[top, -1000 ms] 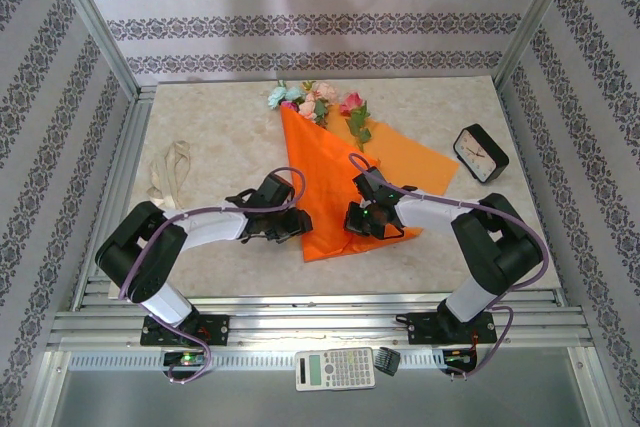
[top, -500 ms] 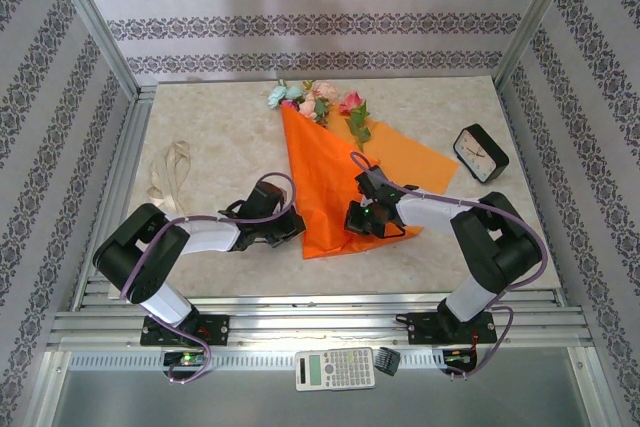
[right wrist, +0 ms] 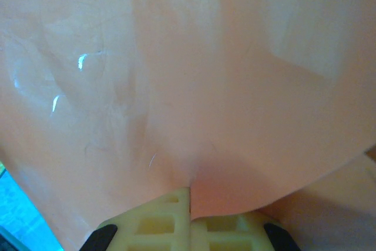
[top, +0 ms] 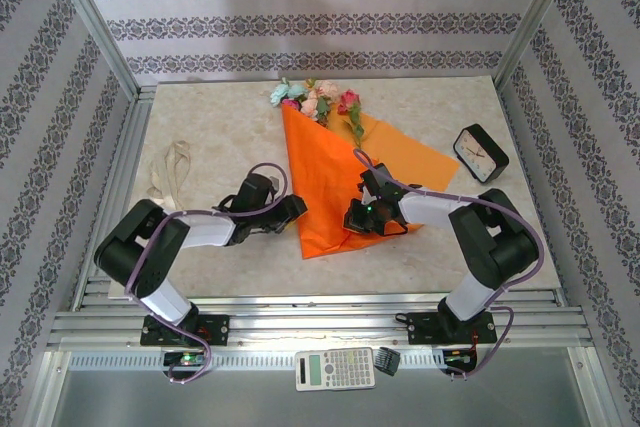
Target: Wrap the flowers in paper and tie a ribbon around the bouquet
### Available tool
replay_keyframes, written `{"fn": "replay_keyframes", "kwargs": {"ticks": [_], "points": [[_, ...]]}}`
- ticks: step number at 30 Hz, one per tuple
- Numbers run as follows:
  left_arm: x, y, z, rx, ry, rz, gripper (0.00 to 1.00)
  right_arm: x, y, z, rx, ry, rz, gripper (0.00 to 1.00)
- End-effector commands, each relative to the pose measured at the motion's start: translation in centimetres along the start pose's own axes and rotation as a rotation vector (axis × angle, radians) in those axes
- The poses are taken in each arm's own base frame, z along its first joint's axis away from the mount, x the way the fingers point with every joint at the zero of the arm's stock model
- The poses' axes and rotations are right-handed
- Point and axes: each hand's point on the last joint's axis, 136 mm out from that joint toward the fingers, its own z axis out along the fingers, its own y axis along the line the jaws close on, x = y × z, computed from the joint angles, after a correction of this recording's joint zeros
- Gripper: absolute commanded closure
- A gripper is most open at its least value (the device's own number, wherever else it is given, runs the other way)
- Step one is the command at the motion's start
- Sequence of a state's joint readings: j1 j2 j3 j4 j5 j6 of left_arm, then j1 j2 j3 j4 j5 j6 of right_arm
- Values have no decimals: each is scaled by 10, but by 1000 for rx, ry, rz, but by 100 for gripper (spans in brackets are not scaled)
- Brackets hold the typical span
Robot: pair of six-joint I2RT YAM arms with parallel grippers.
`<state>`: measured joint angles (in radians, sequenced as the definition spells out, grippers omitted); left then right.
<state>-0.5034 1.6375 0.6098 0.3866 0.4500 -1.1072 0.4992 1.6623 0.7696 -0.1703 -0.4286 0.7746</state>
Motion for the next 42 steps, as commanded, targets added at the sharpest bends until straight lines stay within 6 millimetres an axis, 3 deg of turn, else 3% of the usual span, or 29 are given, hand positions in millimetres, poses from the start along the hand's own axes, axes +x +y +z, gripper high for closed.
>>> {"fn": "replay_keyframes", "kwargs": {"ticks": [1, 4, 10, 13, 14, 16, 17, 20, 26, 30, 32, 33, 34, 38, 40, 42], "points": [[-18, -22, 11, 74, -5, 36, 50, 9, -44, 14, 135, 35, 30, 100], [-25, -17, 18, 72, -9, 25, 60, 10, -45, 14, 139, 41, 31, 100], [-44, -10, 12, 66, -60, -3, 100, 11, -51, 11, 152, 37, 36, 100], [-50, -11, 9, 53, -74, 3, 100, 10, -51, 8, 153, 31, 28, 100], [-52, -11, 8, 49, -75, 4, 94, 9, -51, 8, 152, 30, 26, 100], [-55, -6, 7, 18, -84, 0, 68, 8, -50, 7, 149, 34, 20, 100], [-58, -3, 6, -1, -89, -4, 60, 8, -49, 8, 145, 36, 17, 100], [-66, 4, 7, -13, -96, -26, 51, 7, -48, 8, 138, 39, 17, 100], [-80, 1, 19, 28, -85, -45, 56, 5, -50, 3, 131, 23, 20, 100], [-88, -3, 25, 50, -83, -39, 68, 6, -51, 4, 128, 28, 22, 100], [-93, -5, 26, 56, -87, -33, 78, 6, -52, 3, 129, 27, 21, 100], [-95, -6, 26, 59, -92, -29, 93, 7, -53, 3, 130, 26, 21, 100], [-98, -6, 26, 63, -98, -29, 100, 6, -53, 2, 129, 23, 21, 100], [-106, -8, 21, 58, -118, -21, 100, 8, -54, 1, 131, 26, 18, 100], [-110, -8, 19, 57, -127, -21, 81, 9, -54, 1, 127, 31, 16, 100], [-115, -9, 20, 62, -131, -26, 69, 9, -54, 2, 122, 36, 13, 100]]}}
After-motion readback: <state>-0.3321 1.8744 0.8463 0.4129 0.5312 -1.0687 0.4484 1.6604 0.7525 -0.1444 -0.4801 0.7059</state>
